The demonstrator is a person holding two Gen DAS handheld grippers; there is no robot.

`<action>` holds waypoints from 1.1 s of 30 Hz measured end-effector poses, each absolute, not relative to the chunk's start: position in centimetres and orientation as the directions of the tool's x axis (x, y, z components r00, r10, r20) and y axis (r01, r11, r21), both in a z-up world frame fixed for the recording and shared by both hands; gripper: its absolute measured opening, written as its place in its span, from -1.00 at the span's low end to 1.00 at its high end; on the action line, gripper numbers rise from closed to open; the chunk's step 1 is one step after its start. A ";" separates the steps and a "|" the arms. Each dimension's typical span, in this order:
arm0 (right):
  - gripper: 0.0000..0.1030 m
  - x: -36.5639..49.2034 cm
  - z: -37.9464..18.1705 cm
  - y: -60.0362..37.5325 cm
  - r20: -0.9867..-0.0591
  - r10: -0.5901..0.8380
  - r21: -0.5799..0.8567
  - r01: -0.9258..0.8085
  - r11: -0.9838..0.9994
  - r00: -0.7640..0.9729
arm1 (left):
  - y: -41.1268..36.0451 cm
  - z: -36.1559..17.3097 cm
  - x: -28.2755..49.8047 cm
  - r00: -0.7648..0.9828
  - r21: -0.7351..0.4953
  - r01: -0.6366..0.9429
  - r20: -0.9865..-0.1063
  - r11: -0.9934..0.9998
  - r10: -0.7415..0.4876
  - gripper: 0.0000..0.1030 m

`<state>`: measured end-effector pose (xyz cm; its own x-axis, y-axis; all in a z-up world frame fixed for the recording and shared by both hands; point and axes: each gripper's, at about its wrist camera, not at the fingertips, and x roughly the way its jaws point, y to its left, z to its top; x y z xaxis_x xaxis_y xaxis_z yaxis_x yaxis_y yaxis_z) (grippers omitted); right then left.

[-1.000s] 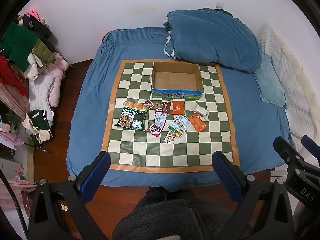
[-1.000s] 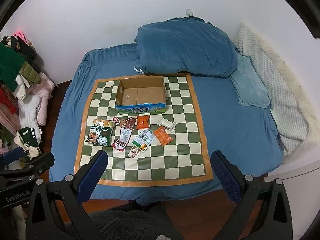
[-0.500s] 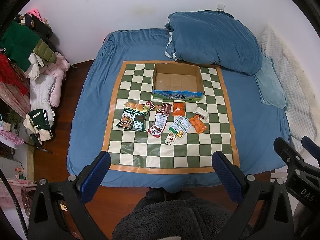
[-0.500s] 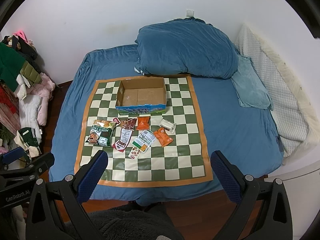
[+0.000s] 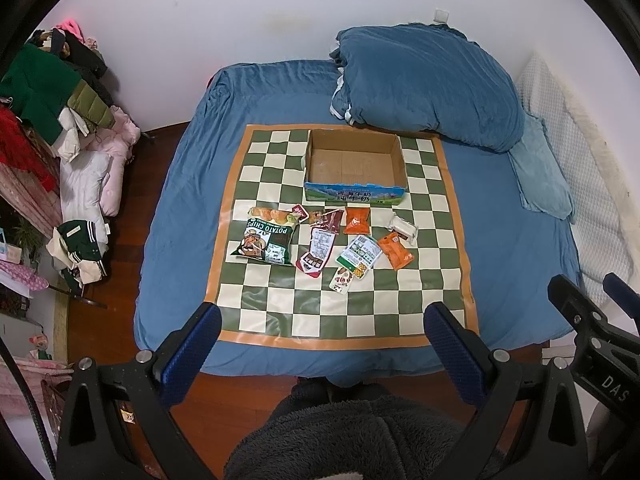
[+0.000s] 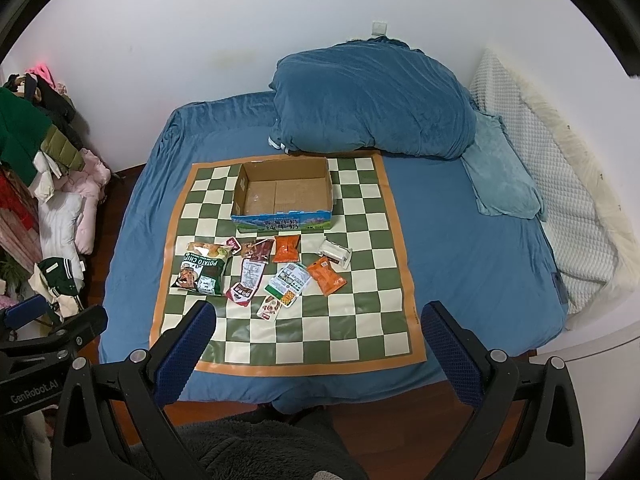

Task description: Organize snacks

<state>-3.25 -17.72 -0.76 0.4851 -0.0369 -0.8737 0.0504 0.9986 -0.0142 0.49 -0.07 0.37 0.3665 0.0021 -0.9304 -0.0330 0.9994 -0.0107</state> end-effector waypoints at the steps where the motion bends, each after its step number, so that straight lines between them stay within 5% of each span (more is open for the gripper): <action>1: 1.00 -3.3 -0.8 -17.8 -0.874 -0.037 -0.014 0.050 0.999 0.485 | 0.0 0.7 0.7 0.367 -0.010 -0.033 -0.930 0.999 0.002 1.00; 33: 1.00 -2.8 0.5 -17.8 -0.868 -0.035 -0.011 0.051 0.999 0.495 | -0.3 1.1 1.0 0.376 -0.016 -0.032 -0.927 0.999 -0.003 1.00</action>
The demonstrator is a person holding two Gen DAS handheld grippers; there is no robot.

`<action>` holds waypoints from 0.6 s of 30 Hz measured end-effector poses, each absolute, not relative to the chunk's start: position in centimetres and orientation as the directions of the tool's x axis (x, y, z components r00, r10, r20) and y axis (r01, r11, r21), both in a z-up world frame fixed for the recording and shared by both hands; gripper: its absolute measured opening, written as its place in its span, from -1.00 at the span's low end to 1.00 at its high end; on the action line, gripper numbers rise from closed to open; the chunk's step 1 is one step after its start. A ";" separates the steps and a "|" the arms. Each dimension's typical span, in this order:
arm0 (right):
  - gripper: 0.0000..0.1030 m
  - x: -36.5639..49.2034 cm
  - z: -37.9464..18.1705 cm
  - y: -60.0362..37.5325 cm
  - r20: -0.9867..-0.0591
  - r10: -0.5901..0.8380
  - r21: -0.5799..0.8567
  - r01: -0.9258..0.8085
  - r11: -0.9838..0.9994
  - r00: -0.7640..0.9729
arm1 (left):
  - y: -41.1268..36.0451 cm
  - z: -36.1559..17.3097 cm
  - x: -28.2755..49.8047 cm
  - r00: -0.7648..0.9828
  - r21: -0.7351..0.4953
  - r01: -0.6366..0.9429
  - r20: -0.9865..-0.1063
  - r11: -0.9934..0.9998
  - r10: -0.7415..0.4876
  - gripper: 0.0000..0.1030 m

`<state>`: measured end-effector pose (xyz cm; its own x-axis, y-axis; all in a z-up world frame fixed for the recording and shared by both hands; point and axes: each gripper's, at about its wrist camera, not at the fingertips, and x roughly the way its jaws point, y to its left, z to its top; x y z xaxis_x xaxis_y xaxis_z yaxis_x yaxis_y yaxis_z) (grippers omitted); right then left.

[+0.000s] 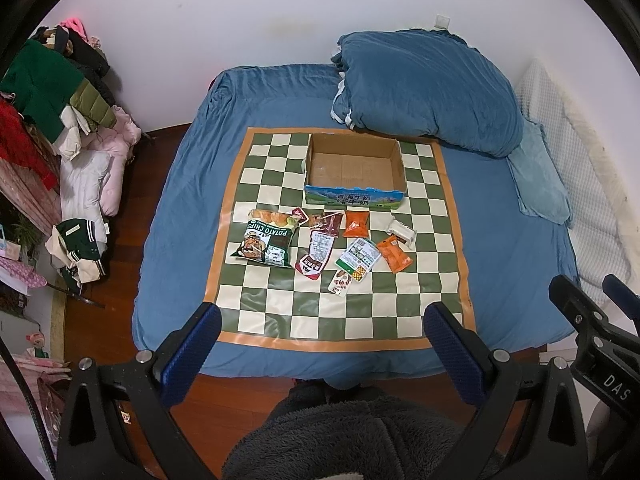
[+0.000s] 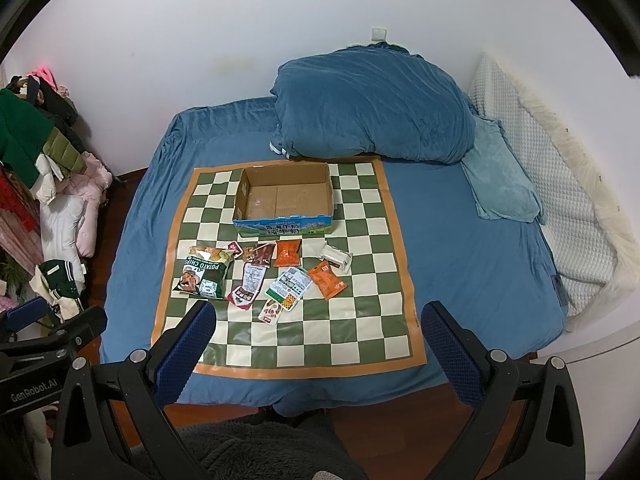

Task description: Organize snacks

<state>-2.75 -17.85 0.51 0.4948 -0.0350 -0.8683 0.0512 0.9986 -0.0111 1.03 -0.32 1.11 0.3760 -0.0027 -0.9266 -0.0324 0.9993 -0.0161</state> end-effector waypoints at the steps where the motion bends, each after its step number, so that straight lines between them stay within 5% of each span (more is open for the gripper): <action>1: 1.00 -2.8 0.5 -17.8 -0.868 -0.035 -0.011 0.051 0.999 0.495 | -0.3 1.1 1.1 0.376 -0.016 -0.032 -0.927 0.999 -0.003 1.00; 18: 1.00 -2.8 0.9 -17.9 -0.867 -0.033 -0.009 0.051 0.999 0.496 | -0.8 2.1 2.0 0.378 -0.022 -0.031 -0.926 0.999 -0.008 1.00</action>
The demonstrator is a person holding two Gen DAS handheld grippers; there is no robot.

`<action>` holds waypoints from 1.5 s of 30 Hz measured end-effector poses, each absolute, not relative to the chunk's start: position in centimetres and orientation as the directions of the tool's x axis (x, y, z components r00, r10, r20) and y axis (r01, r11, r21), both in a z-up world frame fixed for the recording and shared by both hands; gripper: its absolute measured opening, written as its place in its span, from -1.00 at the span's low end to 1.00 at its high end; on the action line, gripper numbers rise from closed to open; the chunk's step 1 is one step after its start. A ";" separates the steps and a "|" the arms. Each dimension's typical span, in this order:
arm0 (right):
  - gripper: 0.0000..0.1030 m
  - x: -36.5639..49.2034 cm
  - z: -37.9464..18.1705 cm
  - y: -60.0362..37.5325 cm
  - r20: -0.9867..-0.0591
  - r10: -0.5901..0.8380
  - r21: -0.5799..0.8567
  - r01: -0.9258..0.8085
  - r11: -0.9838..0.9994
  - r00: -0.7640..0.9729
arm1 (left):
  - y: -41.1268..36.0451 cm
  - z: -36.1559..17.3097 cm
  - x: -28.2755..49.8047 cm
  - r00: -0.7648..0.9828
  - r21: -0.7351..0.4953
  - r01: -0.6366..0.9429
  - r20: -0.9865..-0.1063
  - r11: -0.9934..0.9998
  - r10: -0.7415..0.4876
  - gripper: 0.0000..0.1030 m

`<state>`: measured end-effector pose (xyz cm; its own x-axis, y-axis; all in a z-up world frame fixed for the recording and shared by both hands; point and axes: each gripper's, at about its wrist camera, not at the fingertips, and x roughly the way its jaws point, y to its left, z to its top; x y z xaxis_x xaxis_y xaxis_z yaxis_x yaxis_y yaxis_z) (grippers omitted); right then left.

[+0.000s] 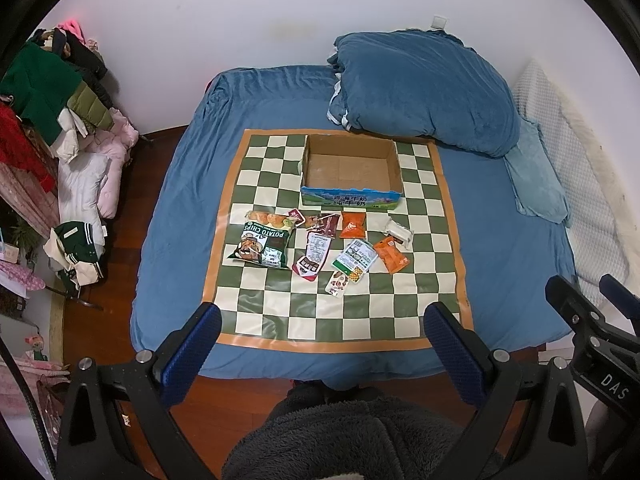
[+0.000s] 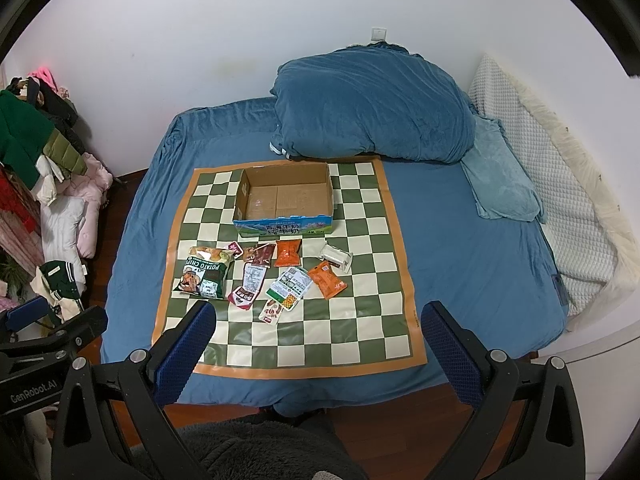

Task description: Organize snacks

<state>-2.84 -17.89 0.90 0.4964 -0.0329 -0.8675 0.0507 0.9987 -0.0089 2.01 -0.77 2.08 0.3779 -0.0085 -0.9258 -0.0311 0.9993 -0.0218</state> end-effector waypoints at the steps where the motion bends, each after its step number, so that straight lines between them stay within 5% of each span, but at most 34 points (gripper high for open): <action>1: 1.00 -2.6 1.3 -17.8 -0.869 -0.031 -0.006 0.052 0.999 0.493 | -1.2 2.5 2.8 0.376 -0.023 -0.032 -0.926 0.999 -0.009 1.00; 11: 1.00 3.8 -1.5 -19.2 -0.884 0.089 0.128 0.055 0.990 0.459 | 2.1 -2.1 8.0 0.399 0.035 -0.158 -0.912 0.987 0.097 1.00; 16: 1.00 9.5 -12.9 -17.9 -0.922 0.241 0.262 0.033 0.964 0.303 | 6.7 -10.5 11.8 0.301 0.102 -0.207 -0.940 0.973 0.163 1.00; 26: 1.00 19.3 -36.3 -9.3 -0.956 0.276 0.283 0.061 0.957 0.100 | 15.3 -29.3 20.7 0.084 0.034 -0.168 -0.995 0.985 0.048 0.91; 33: 1.00 24.9 -52.7 -6.3 -0.962 0.270 0.258 0.196 0.946 -0.036 | 14.0 -39.1 26.6 0.002 -0.040 -0.043 -0.999 0.998 -0.040 0.81; 45: 0.99 27.8 -62.9 -14.5 -0.952 0.284 0.205 0.452 0.868 -0.114 | 4.5 -53.1 32.3 -0.154 -0.125 0.103 -0.982 0.987 -0.108 0.80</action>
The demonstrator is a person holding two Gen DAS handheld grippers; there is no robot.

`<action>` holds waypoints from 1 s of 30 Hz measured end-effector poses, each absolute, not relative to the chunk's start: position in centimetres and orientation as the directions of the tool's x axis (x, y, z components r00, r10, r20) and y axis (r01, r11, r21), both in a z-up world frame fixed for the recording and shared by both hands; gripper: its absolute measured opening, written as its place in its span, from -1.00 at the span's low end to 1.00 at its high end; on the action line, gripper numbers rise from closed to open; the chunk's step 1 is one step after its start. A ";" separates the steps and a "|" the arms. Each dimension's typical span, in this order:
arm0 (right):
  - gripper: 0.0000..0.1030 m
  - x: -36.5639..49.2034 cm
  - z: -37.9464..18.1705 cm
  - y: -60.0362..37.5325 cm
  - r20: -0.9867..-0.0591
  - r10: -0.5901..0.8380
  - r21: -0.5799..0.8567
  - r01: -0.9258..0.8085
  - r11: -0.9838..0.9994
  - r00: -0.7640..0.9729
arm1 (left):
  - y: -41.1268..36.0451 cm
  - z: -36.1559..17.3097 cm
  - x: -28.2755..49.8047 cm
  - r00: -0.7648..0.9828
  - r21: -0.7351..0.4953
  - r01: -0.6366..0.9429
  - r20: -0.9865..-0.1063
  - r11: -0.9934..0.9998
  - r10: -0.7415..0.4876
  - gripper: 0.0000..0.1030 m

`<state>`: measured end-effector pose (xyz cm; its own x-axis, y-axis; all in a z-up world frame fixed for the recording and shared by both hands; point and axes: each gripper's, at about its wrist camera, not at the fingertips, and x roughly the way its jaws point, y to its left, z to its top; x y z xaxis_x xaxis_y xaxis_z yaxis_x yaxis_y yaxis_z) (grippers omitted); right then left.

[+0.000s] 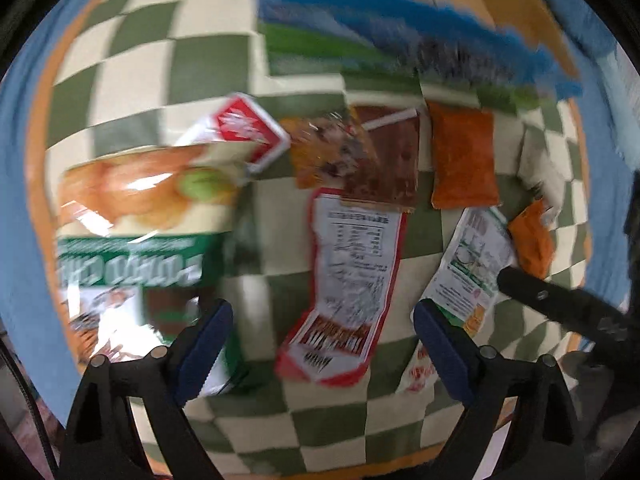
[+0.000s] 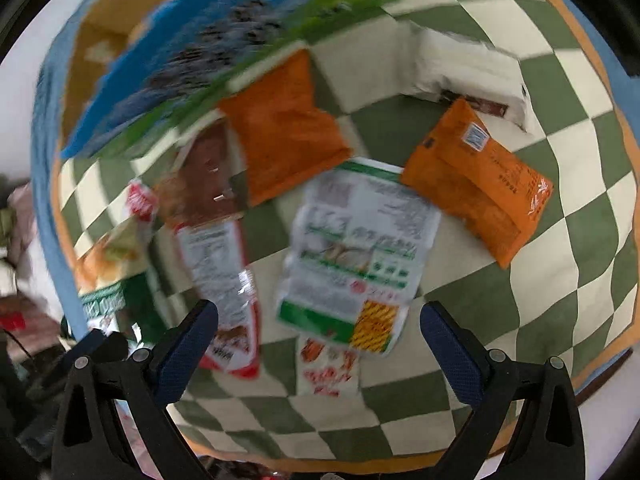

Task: Organize snacks
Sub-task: 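Lower both tools toward the snack packets beside the cardboard box, then grasp the red-bordered white packet with the left tool while the right tool grasps the white-green sachet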

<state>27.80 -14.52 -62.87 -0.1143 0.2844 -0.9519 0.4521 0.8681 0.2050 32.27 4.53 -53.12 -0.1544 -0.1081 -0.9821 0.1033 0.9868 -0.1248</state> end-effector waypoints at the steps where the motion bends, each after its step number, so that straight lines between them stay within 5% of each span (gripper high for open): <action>1: 0.99 27.9 -63.6 -15.0 -0.946 0.303 0.219 0.468 0.856 -0.113 | 3.8 -54.1 32.4 -0.163 -0.115 0.121 -0.982 0.986 -0.095 0.80; 17: 0.99 28.6 -69.6 -16.4 -0.912 0.363 0.203 0.556 0.806 -0.193 | -0.2 -62.8 33.6 -0.212 -0.017 0.192 -0.977 0.981 0.025 0.79; 20: 0.99 28.6 -70.2 -15.8 -0.912 0.360 0.189 0.575 0.796 -0.199 | 0.3 -62.4 33.4 -0.198 -0.036 0.166 -0.980 0.986 -0.003 0.44; 30: 0.86 29.3 -70.8 -12.5 -0.935 0.248 0.073 0.547 0.834 -0.254 | 3.5 -61.4 31.9 -0.191 -0.084 0.081 -0.979 0.993 -0.067 0.37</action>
<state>29.30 -12.45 -70.83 -0.2538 0.2481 -0.9349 0.5471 0.8339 0.0727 31.93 3.54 -61.45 -0.1906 -0.0671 -0.9794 0.0812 0.9932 -0.0838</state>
